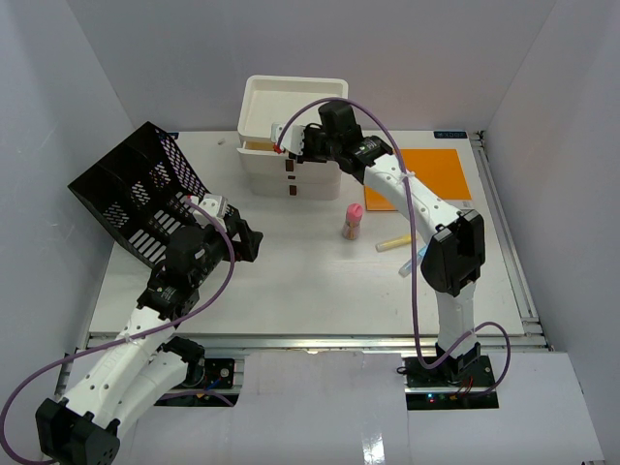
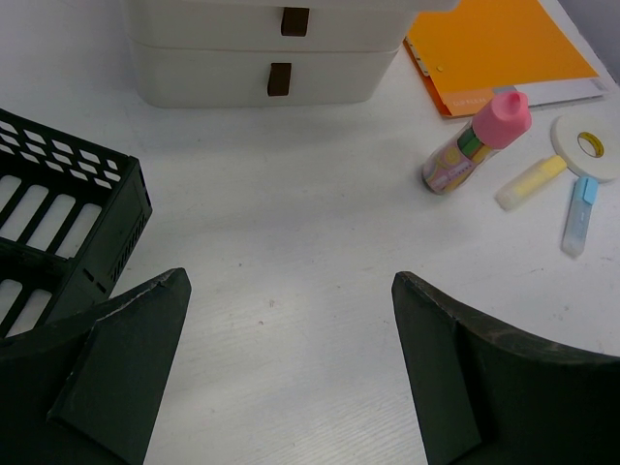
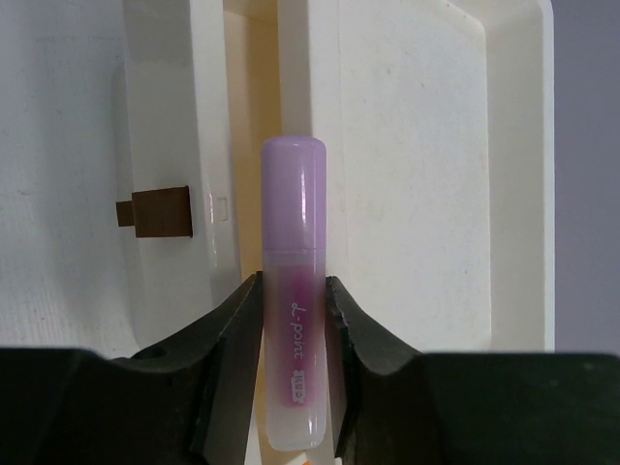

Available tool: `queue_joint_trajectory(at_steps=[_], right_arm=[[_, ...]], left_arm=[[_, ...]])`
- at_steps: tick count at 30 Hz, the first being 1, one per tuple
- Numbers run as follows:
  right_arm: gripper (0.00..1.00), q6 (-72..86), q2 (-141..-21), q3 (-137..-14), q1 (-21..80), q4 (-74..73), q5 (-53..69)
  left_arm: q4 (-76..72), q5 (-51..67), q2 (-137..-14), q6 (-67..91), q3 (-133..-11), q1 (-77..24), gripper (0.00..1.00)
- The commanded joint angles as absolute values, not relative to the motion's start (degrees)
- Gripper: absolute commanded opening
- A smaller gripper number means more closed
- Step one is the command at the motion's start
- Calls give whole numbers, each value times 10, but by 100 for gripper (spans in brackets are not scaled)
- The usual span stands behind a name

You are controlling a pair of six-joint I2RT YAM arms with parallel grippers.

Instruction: Organize the desk

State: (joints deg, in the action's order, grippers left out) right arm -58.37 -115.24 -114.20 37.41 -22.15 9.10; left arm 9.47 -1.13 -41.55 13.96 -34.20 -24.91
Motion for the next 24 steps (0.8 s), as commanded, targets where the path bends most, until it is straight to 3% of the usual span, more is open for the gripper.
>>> queue_joint_trajectory(at_steps=[1,6,24], right_arm=[[41,-609,-1151,-1137,379,-198,86],[60,-611,-1144,-1129,381,-198,85],[71,-647,-1146,-1127,377,-226,94]], left_arm=[[97,-18,-414,135,-339,-247,96],[97,-18,-412,135,-340,-247,96],[97,-18,-411,137,-339,-247,96]])
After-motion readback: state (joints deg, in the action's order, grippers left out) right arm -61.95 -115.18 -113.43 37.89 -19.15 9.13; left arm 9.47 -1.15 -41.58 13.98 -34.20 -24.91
